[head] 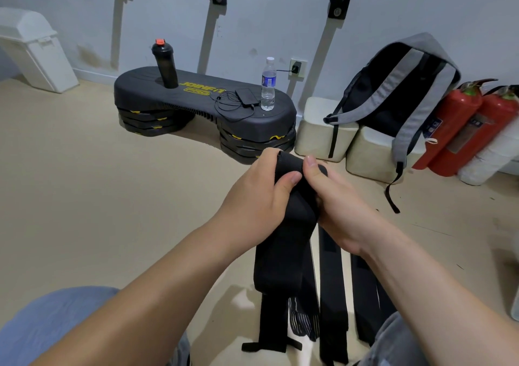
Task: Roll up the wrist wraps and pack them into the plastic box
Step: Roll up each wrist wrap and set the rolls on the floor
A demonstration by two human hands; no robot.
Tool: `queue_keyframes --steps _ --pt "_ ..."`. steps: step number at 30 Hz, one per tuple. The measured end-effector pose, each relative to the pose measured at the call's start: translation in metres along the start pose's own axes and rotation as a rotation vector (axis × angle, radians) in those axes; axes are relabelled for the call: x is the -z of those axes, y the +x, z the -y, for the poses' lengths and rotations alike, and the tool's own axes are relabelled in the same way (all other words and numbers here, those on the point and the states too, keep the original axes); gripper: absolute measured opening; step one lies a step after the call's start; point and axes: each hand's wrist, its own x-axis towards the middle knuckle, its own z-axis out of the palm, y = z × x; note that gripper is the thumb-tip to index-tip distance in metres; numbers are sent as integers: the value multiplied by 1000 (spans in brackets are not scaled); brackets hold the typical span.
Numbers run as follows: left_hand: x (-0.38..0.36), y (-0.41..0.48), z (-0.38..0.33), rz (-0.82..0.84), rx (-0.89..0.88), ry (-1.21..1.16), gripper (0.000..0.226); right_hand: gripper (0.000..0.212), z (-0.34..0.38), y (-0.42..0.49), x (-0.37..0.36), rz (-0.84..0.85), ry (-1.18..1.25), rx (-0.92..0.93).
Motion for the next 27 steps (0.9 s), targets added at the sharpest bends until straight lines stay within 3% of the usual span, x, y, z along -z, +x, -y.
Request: queue_keyframes --steps 4,7,10,12,16,19,22,27 --pt "-2 0 -2 22 -46 128 36 42 3 -1 5 3 110 70" --pt "2 4 -13 120 180 -98 32 29 3 1 8 -32 138 121" --pt "11 20 -32 134 435 -272 45 28 3 5 12 -41 81 173" --pt "13 31 -32 164 498 -288 51 32 5 7 18 -25 93 182" --pt "-4 34 -16 275 547 -539 46 31 5 7 33 4 2 148" --pt "-22 33 0 271 547 -506 37 31 0 7 40 -9 -99 31" --pt "-34 35 10 206 487 -383 29 24 -3 10 43 -25 -35 -144" --pt "-44 36 8 189 265 -273 6 64 -4 21 50 -83 11 -334"
